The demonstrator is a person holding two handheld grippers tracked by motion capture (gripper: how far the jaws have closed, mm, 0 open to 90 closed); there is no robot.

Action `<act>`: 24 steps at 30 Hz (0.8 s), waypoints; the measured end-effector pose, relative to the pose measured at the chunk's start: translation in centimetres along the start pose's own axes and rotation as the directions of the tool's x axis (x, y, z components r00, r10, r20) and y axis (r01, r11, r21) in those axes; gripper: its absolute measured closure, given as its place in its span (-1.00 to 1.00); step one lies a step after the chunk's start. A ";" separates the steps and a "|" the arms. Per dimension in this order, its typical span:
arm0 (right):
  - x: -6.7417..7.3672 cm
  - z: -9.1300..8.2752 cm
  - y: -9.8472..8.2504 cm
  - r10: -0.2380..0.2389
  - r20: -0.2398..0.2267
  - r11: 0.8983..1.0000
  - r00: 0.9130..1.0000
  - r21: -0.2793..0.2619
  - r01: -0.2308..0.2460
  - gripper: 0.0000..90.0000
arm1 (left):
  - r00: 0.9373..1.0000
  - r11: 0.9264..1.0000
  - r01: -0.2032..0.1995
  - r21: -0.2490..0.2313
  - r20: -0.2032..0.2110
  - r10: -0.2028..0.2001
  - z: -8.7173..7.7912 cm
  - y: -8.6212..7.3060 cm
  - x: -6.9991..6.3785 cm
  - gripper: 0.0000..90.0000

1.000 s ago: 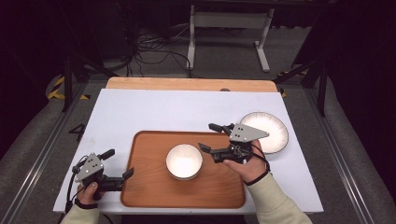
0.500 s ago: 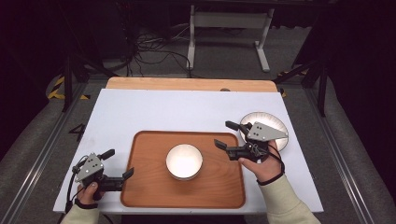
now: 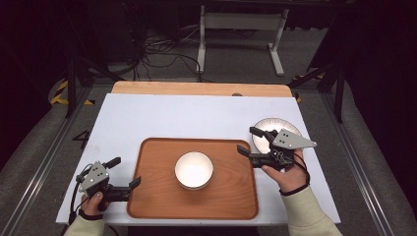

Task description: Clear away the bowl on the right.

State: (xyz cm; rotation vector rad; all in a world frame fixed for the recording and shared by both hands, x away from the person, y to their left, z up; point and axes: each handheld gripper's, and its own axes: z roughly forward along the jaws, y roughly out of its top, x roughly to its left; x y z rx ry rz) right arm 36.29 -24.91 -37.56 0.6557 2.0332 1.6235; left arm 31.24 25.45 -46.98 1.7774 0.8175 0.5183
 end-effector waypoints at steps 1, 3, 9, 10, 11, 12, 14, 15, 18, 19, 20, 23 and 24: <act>-0.1 -0.1 -0.1 0.002 0.004 1.000 1.000 -0.002 -0.002 -0.48 | 1.000 1.000 0.000 0.000 0.000 0.000 0.0 0.0 0.0 -0.99; -0.4 -0.4 -0.4 0.011 0.014 1.000 1.000 0.001 -0.011 -0.48 | 1.000 1.000 0.000 0.000 0.000 0.000 0.0 0.0 0.0 -0.99; -1.0 -0.9 -1.1 0.030 0.034 1.000 0.999 0.009 -0.030 -0.48 | 1.000 1.000 0.000 0.000 0.000 0.000 0.0 0.0 0.0 -0.99; -1.0 -0.9 -1.2 0.032 0.038 0.999 0.999 0.010 -0.032 -0.48 | 1.000 1.000 0.000 0.000 0.000 0.000 0.0 0.0 0.0 -0.99; -1.1 -1.0 -1.3 0.035 0.042 0.999 0.999 0.013 -0.035 -0.48 | 1.000 1.000 -0.001 0.001 0.000 0.001 0.0 0.0 0.0 -0.99; -1.2 -1.0 -1.5 0.041 0.043 0.999 0.998 0.008 -0.041 -0.48 | 1.000 1.000 0.000 0.000 0.000 0.000 0.0 0.0 0.0 -0.99; -1.4 -1.0 -2.0 0.055 0.054 0.998 0.997 0.004 -0.056 -0.48 | 1.000 1.000 0.000 0.000 0.000 0.000 0.0 0.0 0.0 -0.99; -1.5 -1.0 -2.3 0.061 0.062 0.998 0.996 0.008 -0.062 -0.48 | 1.000 1.000 0.000 0.000 0.000 0.000 0.0 0.0 0.0 -0.99; -1.6 -0.9 -2.9 0.071 0.068 0.997 0.995 0.014 -0.072 -0.48 | 1.000 1.000 0.000 0.000 0.000 0.000 0.0 0.0 0.0 -0.99; -1.7 -0.9 -3.2 0.071 0.073 0.997 0.995 0.020 -0.073 -0.48 | 1.000 1.000 0.000 0.000 0.000 0.000 0.0 0.0 0.0 -0.99; -1.7 -0.9 -3.4 0.075 0.075 0.997 0.994 0.023 -0.077 -0.48 | 1.000 1.000 0.000 0.000 0.000 0.000 0.0 0.0 0.0 -0.99; -1.8 -0.8 -4.2 0.082 0.078 0.996 0.994 0.036 -0.085 -0.48 | 1.000 1.000 0.000 0.000 0.001 0.000 0.0 0.0 0.0 -0.99; -1.8 -0.7 -4.4 0.085 0.077 0.995 0.993 0.038 -0.088 -0.48 | 1.000 1.000 0.000 0.000 0.001 0.000 0.0 0.0 0.0 -0.99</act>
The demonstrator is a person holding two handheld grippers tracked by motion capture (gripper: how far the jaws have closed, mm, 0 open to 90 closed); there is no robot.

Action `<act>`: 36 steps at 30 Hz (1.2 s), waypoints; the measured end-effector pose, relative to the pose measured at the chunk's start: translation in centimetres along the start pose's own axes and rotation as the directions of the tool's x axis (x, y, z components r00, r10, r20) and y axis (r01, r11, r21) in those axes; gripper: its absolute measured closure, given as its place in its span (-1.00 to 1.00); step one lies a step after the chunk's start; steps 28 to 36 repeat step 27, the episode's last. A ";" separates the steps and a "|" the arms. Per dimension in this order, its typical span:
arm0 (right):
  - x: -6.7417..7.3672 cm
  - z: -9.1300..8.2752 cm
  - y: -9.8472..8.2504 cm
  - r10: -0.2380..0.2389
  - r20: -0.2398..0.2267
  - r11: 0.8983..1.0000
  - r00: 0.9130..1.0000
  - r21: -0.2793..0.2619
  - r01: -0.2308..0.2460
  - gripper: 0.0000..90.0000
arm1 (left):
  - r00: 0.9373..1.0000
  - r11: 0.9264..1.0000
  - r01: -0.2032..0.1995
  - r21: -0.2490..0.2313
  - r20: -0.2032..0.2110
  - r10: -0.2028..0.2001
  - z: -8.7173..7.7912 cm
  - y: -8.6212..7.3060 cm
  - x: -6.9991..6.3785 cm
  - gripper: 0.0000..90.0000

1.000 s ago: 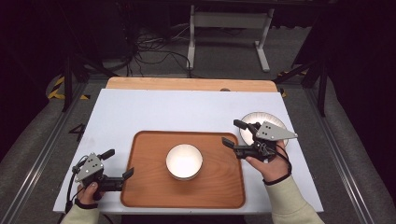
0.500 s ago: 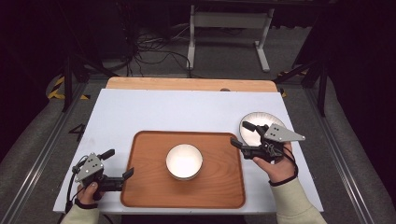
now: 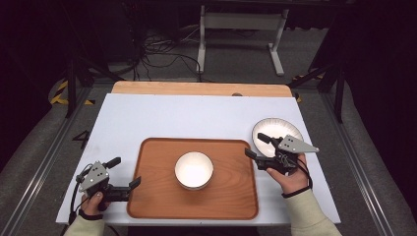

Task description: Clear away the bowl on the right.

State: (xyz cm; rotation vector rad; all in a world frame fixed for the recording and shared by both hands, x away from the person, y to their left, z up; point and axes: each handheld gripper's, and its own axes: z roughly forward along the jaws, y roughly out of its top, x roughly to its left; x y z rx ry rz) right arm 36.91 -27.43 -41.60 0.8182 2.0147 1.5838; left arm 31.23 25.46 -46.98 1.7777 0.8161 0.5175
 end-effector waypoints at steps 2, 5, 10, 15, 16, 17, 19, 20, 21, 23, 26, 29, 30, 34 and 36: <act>0.0 0.0 -0.4 0.004 -0.002 1.000 1.000 0.011 -0.004 -0.48 | 1.000 1.000 0.001 0.000 0.000 -0.001 0.0 0.0 0.0 -0.99; -0.1 0.1 -0.9 0.013 -0.004 1.000 1.000 0.022 -0.013 -0.49 | 1.000 1.000 0.000 0.000 0.000 0.000 0.0 0.0 0.0 -0.99; -0.2 0.1 -1.7 0.020 -0.002 0.999 1.000 0.037 -0.020 -0.50 | 1.000 1.000 0.001 -0.001 0.000 -0.001 0.0 0.0 0.0 -0.99; -0.2 0.0 -2.5 0.036 -0.003 0.998 0.999 0.045 -0.036 -0.50 | 1.000 1.000 -0.002 0.000 0.000 0.002 0.0 0.0 0.0 -0.99; -0.2 0.0 -2.7 0.041 -0.004 0.998 0.999 0.043 -0.041 -0.50 | 1.000 1.000 -0.002 0.000 0.000 0.002 0.0 0.0 0.0 -0.99; -0.2 0.0 -2.9 0.047 -0.005 0.998 0.999 0.043 -0.046 -0.50 | 1.000 1.000 -0.002 0.000 0.000 0.002 0.0 0.0 0.0 -0.99; -0.2 0.0 -3.5 0.041 0.000 0.998 0.999 0.051 -0.041 -0.50 | 1.000 1.000 -0.002 0.000 0.000 0.002 0.0 0.0 0.0 -0.99; -0.3 0.0 -3.7 0.047 -0.001 0.997 0.999 0.056 -0.047 -0.50 | 1.000 1.000 -0.002 0.000 -0.001 0.002 0.0 0.0 0.0 -0.99; -0.4 0.1 -4.0 0.050 -0.002 0.997 0.999 0.056 -0.050 -0.48 | 1.000 1.000 -0.002 0.001 -0.001 0.002 0.0 0.0 0.0 -0.99; -0.5 0.0 -4.1 0.065 -0.006 0.997 0.998 0.048 -0.064 -0.45 | 1.000 1.000 0.001 0.000 -0.001 -0.001 0.0 0.0 0.0 -0.99; -0.5 0.0 -4.2 0.059 -0.012 0.997 0.998 0.048 -0.059 -0.44 | 1.000 1.000 0.002 -0.002 0.001 -0.002 0.0 0.0 0.0 -0.99; -0.5 0.0 -4.2 0.059 -0.012 0.997 0.998 0.048 -0.059 -0.44 | 1.000 1.000 0.002 -0.002 0.001 -0.002 0.0 0.0 0.0 -0.99; -0.5 0.0 -4.2 0.059 -0.012 0.997 0.998 0.048 -0.059 -0.44 | 1.000 1.000 0.002 -0.002 0.001 -0.002 0.0 0.0 0.0 -0.99; -0.5 0.0 -4.2 0.059 -0.012 0.997 0.998 0.048 -0.059 -0.44 | 1.000 1.000 0.002 -0.002 0.001 -0.002 0.0 0.0 0.0 -0.99; -0.5 0.0 -4.2 0.059 -0.012 0.997 0.998 0.048 -0.059 -0.44 | 1.000 1.000 0.002 -0.002 0.001 -0.002 0.0 0.0 0.0 -0.99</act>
